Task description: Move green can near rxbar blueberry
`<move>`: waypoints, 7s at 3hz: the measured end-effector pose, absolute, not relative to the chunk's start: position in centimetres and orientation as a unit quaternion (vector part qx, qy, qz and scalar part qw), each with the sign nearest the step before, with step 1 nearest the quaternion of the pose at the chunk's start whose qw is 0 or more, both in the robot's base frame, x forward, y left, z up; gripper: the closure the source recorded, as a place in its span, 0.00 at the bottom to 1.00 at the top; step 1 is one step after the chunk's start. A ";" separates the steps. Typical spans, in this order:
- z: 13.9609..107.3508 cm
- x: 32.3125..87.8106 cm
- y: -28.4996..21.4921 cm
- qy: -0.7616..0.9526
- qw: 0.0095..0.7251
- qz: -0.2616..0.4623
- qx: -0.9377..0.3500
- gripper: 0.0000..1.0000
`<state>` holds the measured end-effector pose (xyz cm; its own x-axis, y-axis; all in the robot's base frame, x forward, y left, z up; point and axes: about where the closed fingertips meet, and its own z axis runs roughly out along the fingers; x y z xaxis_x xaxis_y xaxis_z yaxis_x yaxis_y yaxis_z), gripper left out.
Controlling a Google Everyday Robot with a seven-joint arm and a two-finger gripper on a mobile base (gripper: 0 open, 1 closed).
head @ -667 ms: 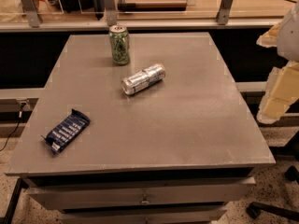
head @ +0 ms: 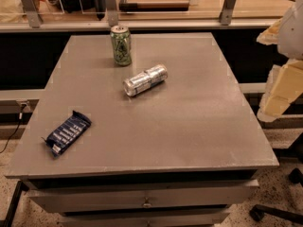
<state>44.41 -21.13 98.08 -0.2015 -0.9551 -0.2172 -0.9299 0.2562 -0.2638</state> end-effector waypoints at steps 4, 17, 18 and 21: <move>100.3 58.2 -9.0 0.744 0.317 0.012 -0.588 0.00; 92.2 74.9 9.7 0.756 0.456 0.212 -0.418 0.38; 92.0 74.8 9.9 0.756 0.455 0.214 -0.419 0.69; 93.5 73.8 10.8 0.741 0.456 0.228 -0.438 1.00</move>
Offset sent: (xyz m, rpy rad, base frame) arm 0.1322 0.1199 0.0178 0.1652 -0.1429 0.2415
